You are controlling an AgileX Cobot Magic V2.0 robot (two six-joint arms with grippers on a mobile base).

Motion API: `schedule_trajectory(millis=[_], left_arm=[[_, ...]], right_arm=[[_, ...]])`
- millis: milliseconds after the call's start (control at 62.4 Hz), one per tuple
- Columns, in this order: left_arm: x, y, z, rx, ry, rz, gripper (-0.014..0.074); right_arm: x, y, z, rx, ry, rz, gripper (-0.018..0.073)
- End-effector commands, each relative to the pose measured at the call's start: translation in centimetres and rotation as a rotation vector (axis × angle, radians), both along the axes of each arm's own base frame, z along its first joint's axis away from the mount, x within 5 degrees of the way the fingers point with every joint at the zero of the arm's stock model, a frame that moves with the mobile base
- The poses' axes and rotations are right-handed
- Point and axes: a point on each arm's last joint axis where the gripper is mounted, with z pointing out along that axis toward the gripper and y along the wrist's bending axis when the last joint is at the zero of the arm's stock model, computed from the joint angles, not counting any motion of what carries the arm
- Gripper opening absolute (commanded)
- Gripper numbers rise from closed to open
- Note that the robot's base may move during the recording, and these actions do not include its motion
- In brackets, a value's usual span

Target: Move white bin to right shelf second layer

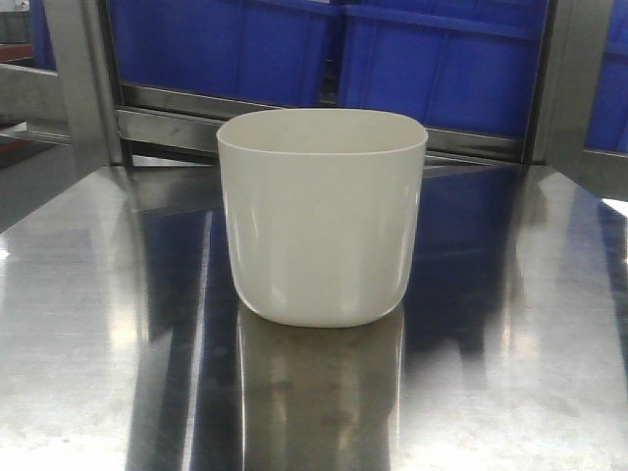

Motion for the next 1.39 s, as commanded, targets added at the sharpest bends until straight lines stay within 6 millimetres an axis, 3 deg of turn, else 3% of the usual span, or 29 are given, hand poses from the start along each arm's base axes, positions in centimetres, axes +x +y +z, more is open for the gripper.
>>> schedule_trajectory(millis=[0,817,1042,1170,1378], left_arm=[[0.0,0.0,-0.4,-0.019,-0.060,-0.002,0.0085],[0.0,0.0,-0.4,-0.019,-0.060,-0.002,0.0085],[0.0,0.0,-0.4,-0.019,-0.060,-0.002,0.0085],[0.0,0.0,-0.4,-0.019,-0.060,-0.002,0.0085],[0.0,0.0,-0.4,-0.019,-0.060,-0.002,0.0085]], right_arm=[[-0.2,0.0,1.5,-0.025,-0.124,-0.008,0.0056],[-0.3,0.0,1.7,-0.031,-0.148,-0.009,0.0056],[-0.4,0.0,3.0,-0.041,-0.277,-0.009,0.0056],[0.1,-0.1,4.5,-0.034,-0.201,-0.007,0.0056],[3.7,-0.3,10.2,-0.017,-0.008,0.004,0.0056]])
